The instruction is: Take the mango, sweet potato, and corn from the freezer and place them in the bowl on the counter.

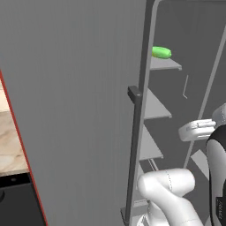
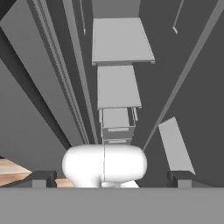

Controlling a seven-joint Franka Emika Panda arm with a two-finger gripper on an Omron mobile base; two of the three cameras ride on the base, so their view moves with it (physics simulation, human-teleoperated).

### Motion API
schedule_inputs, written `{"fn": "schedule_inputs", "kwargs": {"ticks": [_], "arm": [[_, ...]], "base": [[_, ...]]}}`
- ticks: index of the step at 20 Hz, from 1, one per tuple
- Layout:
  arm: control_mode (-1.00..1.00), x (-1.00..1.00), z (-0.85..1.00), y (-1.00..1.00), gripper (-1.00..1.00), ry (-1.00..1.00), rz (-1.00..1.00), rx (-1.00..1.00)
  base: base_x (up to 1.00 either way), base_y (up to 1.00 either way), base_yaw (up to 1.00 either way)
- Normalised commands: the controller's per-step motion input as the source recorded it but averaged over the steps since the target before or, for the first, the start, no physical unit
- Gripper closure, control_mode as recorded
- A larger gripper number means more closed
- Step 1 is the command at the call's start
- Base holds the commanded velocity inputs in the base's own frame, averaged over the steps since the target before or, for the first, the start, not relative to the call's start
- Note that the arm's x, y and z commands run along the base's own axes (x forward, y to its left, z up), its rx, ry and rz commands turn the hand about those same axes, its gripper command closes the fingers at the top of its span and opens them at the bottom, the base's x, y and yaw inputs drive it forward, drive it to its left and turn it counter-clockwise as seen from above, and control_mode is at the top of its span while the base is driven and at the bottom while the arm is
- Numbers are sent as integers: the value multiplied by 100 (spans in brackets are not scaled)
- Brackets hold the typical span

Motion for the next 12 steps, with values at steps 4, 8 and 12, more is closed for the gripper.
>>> {"fn": "schedule_inputs", "kwargs": {"ticks": [4, 8, 12], "arm": [[100, 0, 0, 0, -100, 0, 0, 0], [100, 0, 0, 0, -100, 0, 0, 0], [100, 0, 0, 0, -100, 0, 0, 0]], "base": [[0, -17, 0], [0, -16, 0], [5, -19, 0]]}}
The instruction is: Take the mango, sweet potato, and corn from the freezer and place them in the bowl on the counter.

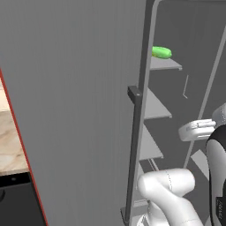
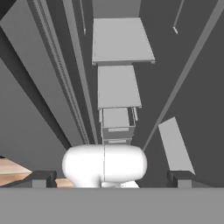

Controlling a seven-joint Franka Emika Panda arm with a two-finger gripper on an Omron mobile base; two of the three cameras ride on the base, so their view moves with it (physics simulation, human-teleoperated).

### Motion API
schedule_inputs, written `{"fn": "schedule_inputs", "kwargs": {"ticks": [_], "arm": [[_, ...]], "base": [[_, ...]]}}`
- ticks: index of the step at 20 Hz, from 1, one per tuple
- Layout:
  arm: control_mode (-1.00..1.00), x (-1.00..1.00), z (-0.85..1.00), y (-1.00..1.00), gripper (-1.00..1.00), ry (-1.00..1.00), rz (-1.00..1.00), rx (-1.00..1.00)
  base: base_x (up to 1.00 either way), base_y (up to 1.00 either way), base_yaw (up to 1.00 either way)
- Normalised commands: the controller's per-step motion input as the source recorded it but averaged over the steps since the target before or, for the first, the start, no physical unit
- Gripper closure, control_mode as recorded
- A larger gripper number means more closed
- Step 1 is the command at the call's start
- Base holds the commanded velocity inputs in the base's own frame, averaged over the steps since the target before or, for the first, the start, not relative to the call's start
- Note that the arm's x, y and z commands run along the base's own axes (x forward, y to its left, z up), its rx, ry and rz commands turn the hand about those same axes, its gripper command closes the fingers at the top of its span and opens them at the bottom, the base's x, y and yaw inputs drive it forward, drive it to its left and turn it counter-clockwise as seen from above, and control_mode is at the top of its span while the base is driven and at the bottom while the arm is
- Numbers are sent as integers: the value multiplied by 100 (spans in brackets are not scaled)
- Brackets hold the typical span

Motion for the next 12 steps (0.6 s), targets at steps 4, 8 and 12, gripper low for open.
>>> {"fn": "schedule_inputs", "kwargs": {"ticks": [4, 8, 12], "arm": [[-100, 19, 62, -34, -100, 0, -1, 0], [-100, 32, 68, -35, -100, 0, -4, 0], [-100, 32, 63, -14, -100, 0, -1, 0]], "base": [[0, 0, 0], [0, 0, 0], [0, 0, 0]]}}
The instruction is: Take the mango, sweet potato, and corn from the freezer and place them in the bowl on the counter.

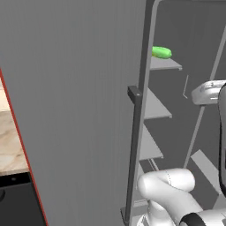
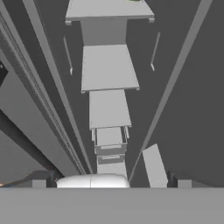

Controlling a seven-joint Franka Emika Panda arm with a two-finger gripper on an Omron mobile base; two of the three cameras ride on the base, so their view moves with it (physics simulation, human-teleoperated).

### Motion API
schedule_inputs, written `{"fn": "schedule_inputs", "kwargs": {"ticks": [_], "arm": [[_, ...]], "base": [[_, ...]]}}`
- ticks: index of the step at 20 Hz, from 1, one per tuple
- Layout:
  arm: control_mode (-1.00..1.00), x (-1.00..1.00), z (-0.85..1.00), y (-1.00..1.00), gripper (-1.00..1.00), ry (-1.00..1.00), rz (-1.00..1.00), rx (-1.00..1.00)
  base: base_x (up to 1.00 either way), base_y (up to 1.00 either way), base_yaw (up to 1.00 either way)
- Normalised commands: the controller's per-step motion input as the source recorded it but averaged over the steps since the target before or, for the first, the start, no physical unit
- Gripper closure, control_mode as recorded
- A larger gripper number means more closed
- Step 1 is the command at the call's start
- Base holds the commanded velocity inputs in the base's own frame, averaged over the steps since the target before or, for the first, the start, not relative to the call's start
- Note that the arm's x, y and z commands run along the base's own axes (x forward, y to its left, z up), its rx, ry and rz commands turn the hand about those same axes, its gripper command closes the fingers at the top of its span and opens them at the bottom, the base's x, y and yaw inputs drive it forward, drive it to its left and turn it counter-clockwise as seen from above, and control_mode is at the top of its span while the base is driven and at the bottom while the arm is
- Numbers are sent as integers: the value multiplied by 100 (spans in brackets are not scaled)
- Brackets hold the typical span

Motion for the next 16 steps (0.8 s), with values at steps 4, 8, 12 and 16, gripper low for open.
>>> {"fn": "schedule_inputs", "kwargs": {"ticks": [4, 8, 12, 16], "arm": [[-100, 41, 15, 0, -100, -7, 0, 0], [-100, 56, -1, 0, -100, -15, 0, 0], [-100, 48, -3, 0, -100, -27, 0, 0], [-100, 21, 0, 0, -100, -41, 0, 0]], "base": [[0, 0, 0], [0, 0, 0], [0, 0, 0], [0, 0, 0]]}}
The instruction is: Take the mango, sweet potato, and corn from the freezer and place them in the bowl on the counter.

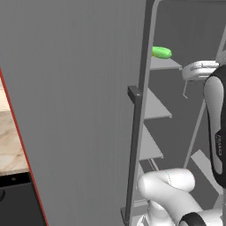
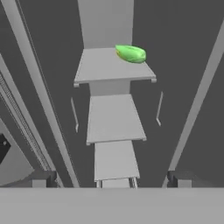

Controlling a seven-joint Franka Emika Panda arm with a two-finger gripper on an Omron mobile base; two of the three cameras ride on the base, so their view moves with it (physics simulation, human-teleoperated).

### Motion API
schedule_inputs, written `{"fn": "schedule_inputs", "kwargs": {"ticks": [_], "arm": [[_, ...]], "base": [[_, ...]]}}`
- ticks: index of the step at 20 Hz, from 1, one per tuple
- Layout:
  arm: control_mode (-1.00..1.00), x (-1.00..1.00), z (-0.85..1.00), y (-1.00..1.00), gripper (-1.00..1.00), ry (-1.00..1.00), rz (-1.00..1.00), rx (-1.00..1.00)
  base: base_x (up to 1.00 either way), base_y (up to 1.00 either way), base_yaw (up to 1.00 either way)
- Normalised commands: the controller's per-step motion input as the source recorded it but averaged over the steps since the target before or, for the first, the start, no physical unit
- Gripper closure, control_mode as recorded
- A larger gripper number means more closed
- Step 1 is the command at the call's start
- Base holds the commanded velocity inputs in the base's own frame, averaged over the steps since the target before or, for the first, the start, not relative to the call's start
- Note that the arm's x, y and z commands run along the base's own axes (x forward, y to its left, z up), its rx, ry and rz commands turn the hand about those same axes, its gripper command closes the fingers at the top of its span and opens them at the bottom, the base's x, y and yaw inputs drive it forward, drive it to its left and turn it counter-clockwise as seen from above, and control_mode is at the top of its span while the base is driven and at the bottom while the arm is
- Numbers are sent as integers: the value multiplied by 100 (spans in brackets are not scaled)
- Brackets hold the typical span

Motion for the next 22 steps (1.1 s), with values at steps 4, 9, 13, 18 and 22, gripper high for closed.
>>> {"fn": "schedule_inputs", "kwargs": {"ticks": [4, 9, 13, 18, 22], "arm": [[-100, 28, 2, 0, -100, -26, 0, 0], [-100, 37, 43, 0, -100, 0, -2, 0], [-100, 39, 38, -1, -100, 2, 0, 0], [-100, 29, 22, -9, -100, 8, 0, 0], [-100, 18, 0, -26, -100, 10, 0, 0]], "base": [[0, 0, 0], [0, 0, 0], [0, 0, 0], [0, 0, 0], [0, 0, 0]]}}
